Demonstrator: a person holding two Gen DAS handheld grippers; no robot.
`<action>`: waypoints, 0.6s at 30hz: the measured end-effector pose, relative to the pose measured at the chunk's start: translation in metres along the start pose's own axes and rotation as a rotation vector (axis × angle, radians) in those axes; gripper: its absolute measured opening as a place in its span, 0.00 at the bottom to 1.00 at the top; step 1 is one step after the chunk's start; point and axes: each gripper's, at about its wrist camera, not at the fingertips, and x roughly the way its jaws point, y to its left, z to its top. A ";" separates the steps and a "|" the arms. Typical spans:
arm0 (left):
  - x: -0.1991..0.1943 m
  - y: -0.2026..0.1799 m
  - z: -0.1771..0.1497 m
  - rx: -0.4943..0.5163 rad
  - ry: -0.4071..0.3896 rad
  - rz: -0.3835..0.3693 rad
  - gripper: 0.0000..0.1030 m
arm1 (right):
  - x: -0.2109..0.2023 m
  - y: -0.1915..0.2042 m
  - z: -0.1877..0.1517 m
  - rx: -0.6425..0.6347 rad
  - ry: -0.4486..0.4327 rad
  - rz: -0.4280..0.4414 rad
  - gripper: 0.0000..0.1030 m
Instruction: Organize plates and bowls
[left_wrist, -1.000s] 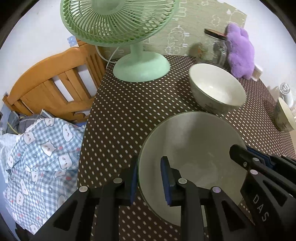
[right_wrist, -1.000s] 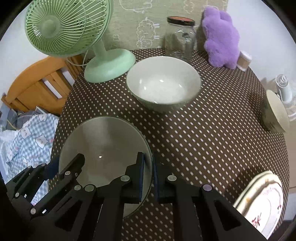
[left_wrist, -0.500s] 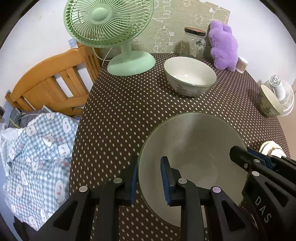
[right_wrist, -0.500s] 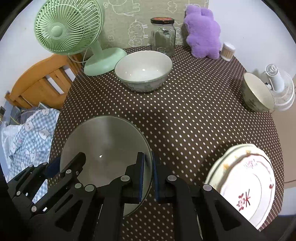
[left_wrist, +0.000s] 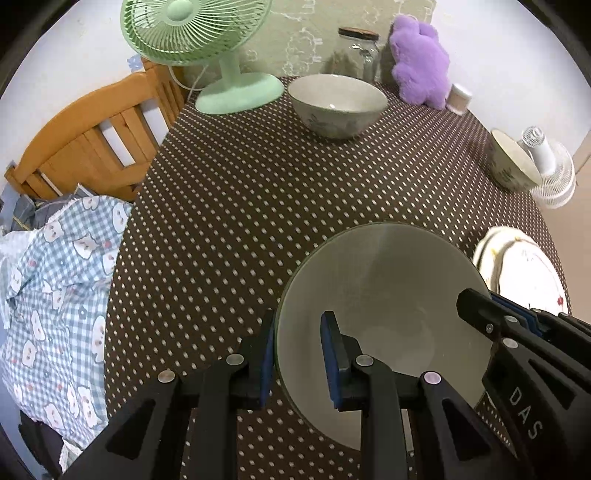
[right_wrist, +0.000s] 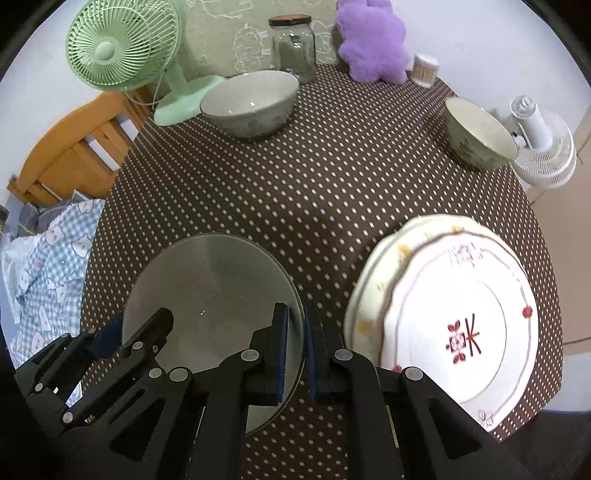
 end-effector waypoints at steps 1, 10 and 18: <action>0.000 -0.001 -0.002 0.002 0.003 0.001 0.21 | 0.000 -0.001 -0.002 0.001 0.003 0.002 0.12; 0.003 -0.006 -0.016 0.005 0.042 -0.014 0.21 | 0.004 -0.009 -0.015 0.006 0.037 -0.004 0.12; 0.000 -0.011 -0.021 0.016 0.032 -0.025 0.24 | 0.005 -0.010 -0.017 0.015 0.034 -0.005 0.13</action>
